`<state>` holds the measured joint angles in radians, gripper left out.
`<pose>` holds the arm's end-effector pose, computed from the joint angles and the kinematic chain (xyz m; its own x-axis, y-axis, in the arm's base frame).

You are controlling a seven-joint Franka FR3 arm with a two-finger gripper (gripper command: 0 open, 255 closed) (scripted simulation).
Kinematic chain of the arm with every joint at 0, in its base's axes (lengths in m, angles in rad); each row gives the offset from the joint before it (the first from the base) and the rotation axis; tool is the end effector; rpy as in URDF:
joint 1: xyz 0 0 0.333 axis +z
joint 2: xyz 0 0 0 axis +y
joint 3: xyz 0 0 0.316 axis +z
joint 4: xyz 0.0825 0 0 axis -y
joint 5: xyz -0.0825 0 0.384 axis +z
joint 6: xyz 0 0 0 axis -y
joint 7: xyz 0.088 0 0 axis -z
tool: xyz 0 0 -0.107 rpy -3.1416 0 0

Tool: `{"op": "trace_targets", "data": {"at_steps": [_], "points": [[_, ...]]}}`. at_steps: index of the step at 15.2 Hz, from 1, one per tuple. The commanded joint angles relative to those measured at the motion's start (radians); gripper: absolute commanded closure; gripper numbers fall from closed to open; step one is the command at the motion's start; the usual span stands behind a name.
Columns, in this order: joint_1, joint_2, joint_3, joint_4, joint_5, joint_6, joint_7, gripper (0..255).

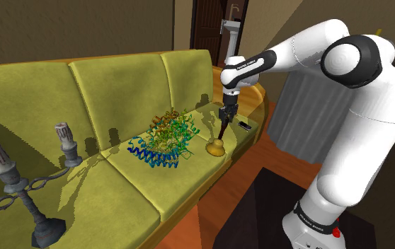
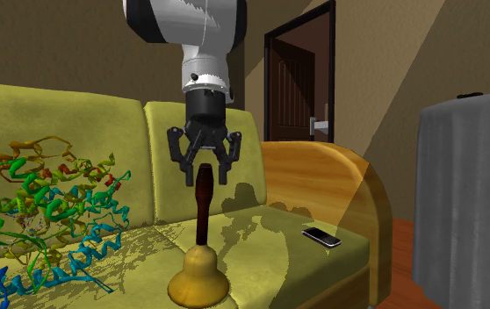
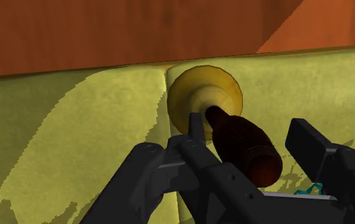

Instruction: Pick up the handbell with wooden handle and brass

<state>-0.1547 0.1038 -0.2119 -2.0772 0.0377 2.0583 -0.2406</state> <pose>0.5156 -0.1943 0.3706 0.9832 -0.1423 -0.1143 -0.1474 -0.9884 -0.0375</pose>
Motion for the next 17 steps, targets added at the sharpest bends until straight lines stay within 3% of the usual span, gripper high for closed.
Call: {"op": "trace_targets", "data": {"at_steps": [1, 9, 17], "points": [[0.000, 0.000, 0.000, -0.002, 0.000, 0.003, 0.000, 255], [0.000, 0.002, 0.000, 0.000, 0.001, 0.003, 0.000, 255], [0.002, -0.043, 0.000, 0.057, -0.011, -0.098, 0.009, 255]]}}
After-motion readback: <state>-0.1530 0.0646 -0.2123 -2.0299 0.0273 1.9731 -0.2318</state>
